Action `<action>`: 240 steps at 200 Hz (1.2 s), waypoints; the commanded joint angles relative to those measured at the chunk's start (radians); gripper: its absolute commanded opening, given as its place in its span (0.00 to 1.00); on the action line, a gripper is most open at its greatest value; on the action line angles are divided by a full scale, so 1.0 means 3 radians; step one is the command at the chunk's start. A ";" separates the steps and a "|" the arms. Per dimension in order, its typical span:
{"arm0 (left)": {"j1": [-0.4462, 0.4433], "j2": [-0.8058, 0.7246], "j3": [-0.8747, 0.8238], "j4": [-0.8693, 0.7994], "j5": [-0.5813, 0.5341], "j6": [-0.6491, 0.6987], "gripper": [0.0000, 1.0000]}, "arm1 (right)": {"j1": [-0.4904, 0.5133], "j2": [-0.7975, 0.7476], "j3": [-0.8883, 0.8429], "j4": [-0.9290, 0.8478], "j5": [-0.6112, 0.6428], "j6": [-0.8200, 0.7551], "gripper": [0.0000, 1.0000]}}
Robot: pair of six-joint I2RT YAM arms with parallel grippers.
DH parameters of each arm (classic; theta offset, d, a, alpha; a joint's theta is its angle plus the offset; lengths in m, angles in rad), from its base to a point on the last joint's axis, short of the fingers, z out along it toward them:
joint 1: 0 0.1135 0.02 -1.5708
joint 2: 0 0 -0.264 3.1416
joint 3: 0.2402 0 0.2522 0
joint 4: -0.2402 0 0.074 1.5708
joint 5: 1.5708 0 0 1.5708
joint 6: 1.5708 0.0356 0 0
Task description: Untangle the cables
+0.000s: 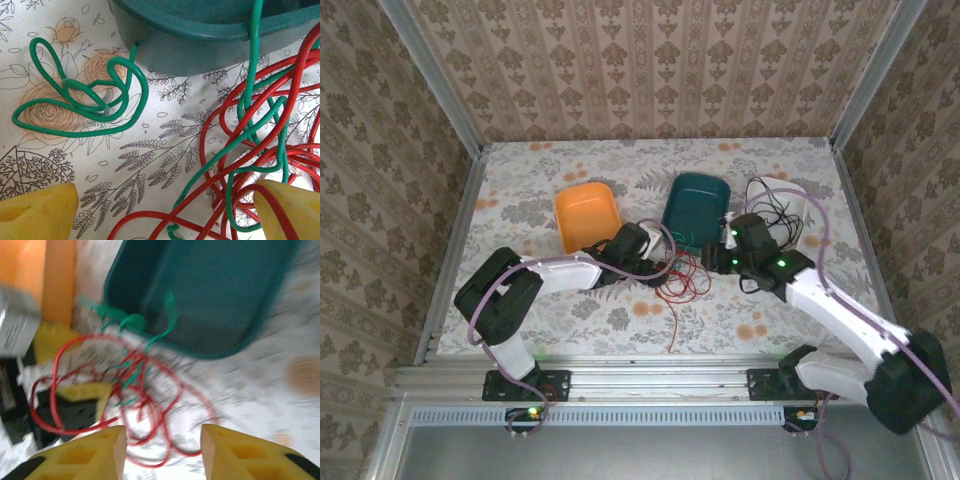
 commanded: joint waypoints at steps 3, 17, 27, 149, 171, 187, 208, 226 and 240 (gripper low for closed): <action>0.0022 -0.0089 -0.0034 0.0047 -0.0068 -0.0062 0.91 | 0.0075 0.0411 0.0151 0.0151 -0.0565 -0.0178 0.42; 0.0013 -0.0084 -0.0039 0.0045 -0.0093 -0.0073 0.91 | 0.0078 0.0609 0.0208 0.0173 -0.0494 -0.0190 0.42; 0.0002 -0.0087 -0.0039 0.0050 -0.0096 -0.0074 0.91 | 0.0076 0.0711 0.0218 0.0247 -0.0488 -0.0188 0.40; -0.0034 0.0224 0.0161 -0.0038 -0.0152 0.0022 0.80 | 0.0076 -0.0116 0.0581 -0.0452 -0.0151 -0.0313 0.00; -0.0067 0.0294 0.0186 -0.0045 -0.0173 0.0063 0.77 | 0.0076 -0.0389 0.0793 -0.0533 -0.0032 -0.0297 0.00; -0.0085 0.0326 0.0191 -0.0056 -0.0192 0.0075 0.75 | 0.0076 -0.0498 0.0967 -0.0539 0.0058 -0.0299 0.00; -0.0091 0.0344 0.0161 -0.0045 -0.0207 0.0052 0.76 | 0.0076 -0.0598 0.1162 -0.0487 0.0296 -0.0311 0.00; -0.0091 0.0327 0.0108 -0.0035 -0.0218 0.0034 0.76 | 0.0076 -0.0667 0.1323 -0.0408 0.0600 -0.0368 0.00; -0.0093 0.0302 0.0060 -0.0020 -0.0219 0.0023 0.76 | 0.0076 -0.0702 0.1451 -0.0322 0.0810 -0.0455 0.00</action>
